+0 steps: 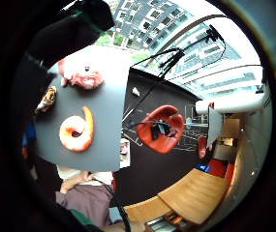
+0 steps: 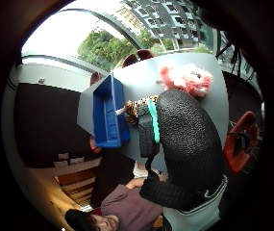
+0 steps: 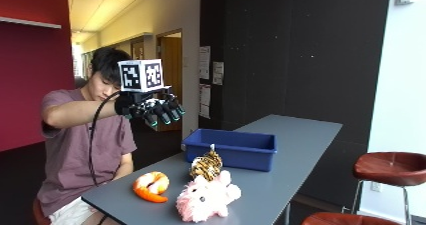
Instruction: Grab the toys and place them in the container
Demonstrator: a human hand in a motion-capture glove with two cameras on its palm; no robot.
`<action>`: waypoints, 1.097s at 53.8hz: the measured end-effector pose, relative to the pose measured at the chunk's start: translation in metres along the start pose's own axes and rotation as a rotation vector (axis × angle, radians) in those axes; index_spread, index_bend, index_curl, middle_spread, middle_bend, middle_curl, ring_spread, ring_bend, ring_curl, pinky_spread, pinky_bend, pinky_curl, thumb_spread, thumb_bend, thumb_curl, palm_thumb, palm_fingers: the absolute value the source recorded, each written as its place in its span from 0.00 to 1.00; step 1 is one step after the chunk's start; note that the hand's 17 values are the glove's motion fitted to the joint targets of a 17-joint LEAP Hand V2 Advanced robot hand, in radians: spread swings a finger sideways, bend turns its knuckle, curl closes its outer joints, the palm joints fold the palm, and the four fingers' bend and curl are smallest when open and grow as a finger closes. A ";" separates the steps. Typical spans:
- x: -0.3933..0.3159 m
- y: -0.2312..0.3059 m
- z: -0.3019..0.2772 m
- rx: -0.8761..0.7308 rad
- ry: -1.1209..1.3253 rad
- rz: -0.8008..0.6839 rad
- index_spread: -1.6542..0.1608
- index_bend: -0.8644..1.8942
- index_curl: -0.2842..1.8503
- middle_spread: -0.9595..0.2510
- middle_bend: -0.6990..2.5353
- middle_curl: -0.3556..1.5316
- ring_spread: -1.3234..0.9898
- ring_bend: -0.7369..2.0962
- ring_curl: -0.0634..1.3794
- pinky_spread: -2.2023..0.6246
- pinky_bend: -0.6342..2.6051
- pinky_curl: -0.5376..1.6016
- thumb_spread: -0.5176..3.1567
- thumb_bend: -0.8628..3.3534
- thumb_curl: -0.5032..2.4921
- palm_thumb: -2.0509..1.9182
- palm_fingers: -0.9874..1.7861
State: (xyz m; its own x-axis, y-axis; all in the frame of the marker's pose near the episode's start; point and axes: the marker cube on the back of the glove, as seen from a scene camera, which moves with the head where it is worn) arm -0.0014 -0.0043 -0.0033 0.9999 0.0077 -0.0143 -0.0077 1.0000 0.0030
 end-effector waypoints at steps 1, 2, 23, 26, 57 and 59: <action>-0.001 -0.001 -0.001 0.001 0.004 -0.001 0.87 0.35 0.14 0.77 0.27 0.20 0.56 0.38 0.07 0.78 0.34 0.30 0.27 0.20 0.16 0.50 0.45; -0.002 -0.002 -0.002 0.002 0.011 -0.003 0.86 0.35 0.14 0.76 0.27 0.21 0.56 0.38 0.08 0.78 0.35 0.31 0.29 0.20 0.17 0.50 0.45; -0.016 -0.042 0.012 -0.133 0.021 -0.031 0.80 0.33 0.18 0.74 0.28 0.29 0.55 0.45 0.17 0.78 0.44 0.39 0.50 0.20 0.20 0.50 0.33; -0.015 -0.046 0.019 -0.154 0.016 -0.047 0.80 0.33 0.18 0.75 0.28 0.30 0.55 0.45 0.17 0.78 0.45 0.39 0.50 0.20 0.20 0.51 0.31; -0.015 -0.127 0.138 -0.377 0.062 -0.109 0.81 0.33 0.18 0.86 0.26 0.33 0.58 0.39 0.18 0.78 0.43 0.40 0.47 0.20 0.26 0.53 0.23; -0.017 -0.131 0.152 -0.395 0.075 -0.112 0.81 0.32 0.17 0.86 0.26 0.33 0.58 0.39 0.18 0.78 0.42 0.40 0.47 0.20 0.26 0.54 0.23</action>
State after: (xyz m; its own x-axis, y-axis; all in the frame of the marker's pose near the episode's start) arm -0.0150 -0.1356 0.1481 0.9911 -0.1157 -0.0660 0.0815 0.9187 -0.3864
